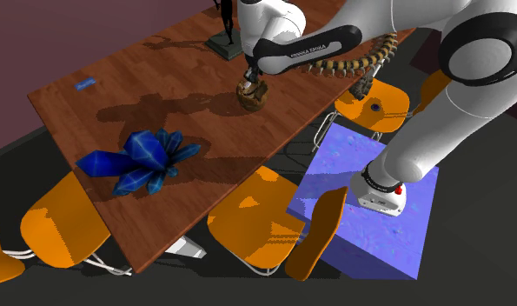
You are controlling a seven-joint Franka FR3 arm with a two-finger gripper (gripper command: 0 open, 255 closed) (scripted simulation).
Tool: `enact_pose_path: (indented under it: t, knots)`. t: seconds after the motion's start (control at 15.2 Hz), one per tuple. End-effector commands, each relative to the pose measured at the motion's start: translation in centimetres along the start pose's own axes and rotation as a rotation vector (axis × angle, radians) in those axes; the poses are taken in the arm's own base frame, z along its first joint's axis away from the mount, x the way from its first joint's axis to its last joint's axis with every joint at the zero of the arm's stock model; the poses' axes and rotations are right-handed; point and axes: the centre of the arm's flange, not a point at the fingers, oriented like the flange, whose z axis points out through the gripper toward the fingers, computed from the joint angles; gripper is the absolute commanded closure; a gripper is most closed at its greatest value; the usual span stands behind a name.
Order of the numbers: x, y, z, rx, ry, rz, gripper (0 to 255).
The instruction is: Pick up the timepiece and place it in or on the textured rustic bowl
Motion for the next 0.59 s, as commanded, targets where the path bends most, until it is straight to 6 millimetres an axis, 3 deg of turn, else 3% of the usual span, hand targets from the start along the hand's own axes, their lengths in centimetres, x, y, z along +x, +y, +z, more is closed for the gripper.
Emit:
enact_pose_path:
  t: [0.0, 0.26, 0.53]
  knots:
    - [0.0, 0.0, 0.0, 0.0, 0.0, 0.0, 0]
    - [0.0, 0.0, 0.0, 0.0, 0.0, 0.0, 0]
    - [0.0, 0.0, -5.0, 0.0, 0.0, 0.0, 0]
